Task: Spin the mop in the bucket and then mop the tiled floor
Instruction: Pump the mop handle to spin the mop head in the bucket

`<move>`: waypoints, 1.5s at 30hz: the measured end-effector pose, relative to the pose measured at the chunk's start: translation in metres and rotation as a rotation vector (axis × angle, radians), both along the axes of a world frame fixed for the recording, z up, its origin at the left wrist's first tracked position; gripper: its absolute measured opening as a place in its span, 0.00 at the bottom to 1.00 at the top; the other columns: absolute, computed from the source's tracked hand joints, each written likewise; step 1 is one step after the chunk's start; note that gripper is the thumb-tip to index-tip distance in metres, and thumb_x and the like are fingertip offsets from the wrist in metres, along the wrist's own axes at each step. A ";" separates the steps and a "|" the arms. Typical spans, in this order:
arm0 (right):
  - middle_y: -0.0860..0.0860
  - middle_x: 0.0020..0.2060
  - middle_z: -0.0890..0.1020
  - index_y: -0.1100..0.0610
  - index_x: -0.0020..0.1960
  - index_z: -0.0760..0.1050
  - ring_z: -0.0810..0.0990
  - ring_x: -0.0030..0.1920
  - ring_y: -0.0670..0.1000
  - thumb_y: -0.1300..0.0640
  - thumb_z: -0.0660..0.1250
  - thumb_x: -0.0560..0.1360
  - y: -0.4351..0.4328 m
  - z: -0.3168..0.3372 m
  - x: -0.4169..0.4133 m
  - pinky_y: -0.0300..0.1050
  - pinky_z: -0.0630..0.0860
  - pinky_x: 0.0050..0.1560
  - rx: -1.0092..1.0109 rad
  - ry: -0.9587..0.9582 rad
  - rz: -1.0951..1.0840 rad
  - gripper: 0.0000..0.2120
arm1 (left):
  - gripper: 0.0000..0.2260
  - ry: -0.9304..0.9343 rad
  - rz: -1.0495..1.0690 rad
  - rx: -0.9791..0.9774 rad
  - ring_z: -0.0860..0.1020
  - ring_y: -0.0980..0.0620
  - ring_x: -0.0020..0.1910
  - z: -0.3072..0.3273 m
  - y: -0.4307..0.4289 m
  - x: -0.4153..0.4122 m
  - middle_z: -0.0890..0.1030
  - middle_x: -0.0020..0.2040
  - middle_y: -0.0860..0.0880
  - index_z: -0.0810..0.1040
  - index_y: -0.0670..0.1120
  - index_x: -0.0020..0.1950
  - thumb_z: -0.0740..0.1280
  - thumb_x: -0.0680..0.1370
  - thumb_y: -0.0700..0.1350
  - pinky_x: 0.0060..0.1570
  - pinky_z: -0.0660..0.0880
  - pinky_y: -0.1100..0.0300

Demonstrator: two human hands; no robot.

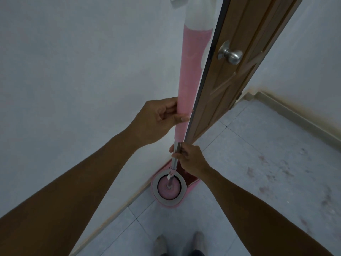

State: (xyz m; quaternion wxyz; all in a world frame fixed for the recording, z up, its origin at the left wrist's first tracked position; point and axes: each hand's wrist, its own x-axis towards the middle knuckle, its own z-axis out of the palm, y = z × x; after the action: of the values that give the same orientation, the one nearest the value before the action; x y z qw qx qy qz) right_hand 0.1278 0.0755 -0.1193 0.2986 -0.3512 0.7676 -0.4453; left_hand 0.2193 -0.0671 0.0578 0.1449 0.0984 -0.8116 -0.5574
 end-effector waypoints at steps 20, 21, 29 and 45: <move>0.46 0.52 0.85 0.55 0.62 0.79 0.84 0.52 0.43 0.59 0.72 0.74 0.000 -0.045 0.007 0.40 0.80 0.55 0.047 -0.258 -0.086 0.16 | 0.19 -0.166 0.080 0.341 0.85 0.49 0.52 -0.094 0.002 0.011 0.85 0.55 0.42 0.80 0.37 0.61 0.74 0.71 0.31 0.53 0.81 0.59; 0.45 0.53 0.85 0.57 0.62 0.79 0.83 0.52 0.40 0.60 0.72 0.74 0.000 -0.034 0.004 0.34 0.79 0.54 0.024 -0.241 -0.070 0.16 | 0.20 -0.148 0.069 0.338 0.84 0.48 0.54 -0.085 0.001 0.010 0.85 0.56 0.43 0.79 0.38 0.62 0.75 0.70 0.33 0.56 0.81 0.56; 0.43 0.62 0.80 0.54 0.67 0.77 0.78 0.58 0.37 0.62 0.67 0.78 0.007 0.041 -0.028 0.22 0.71 0.55 0.060 -0.082 0.154 0.18 | 0.26 -0.032 -0.188 0.303 0.79 0.52 0.64 0.016 0.001 -0.016 0.80 0.65 0.48 0.73 0.44 0.70 0.72 0.71 0.41 0.61 0.77 0.56; 0.46 0.40 0.81 0.55 0.57 0.78 0.80 0.38 0.43 0.64 0.64 0.79 -0.006 -0.077 0.003 0.25 0.72 0.32 0.224 -0.226 -0.114 0.10 | 0.17 -0.256 -0.024 0.347 0.83 0.58 0.48 -0.116 -0.001 -0.017 0.83 0.54 0.44 0.78 0.36 0.61 0.70 0.73 0.28 0.50 0.79 0.66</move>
State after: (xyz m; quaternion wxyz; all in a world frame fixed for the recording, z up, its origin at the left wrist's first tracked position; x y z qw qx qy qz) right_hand 0.1311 0.0696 -0.1967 0.3945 -0.2194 0.7927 -0.4097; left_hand 0.2027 -0.0683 -0.0587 0.0150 0.1823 -0.7164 -0.6733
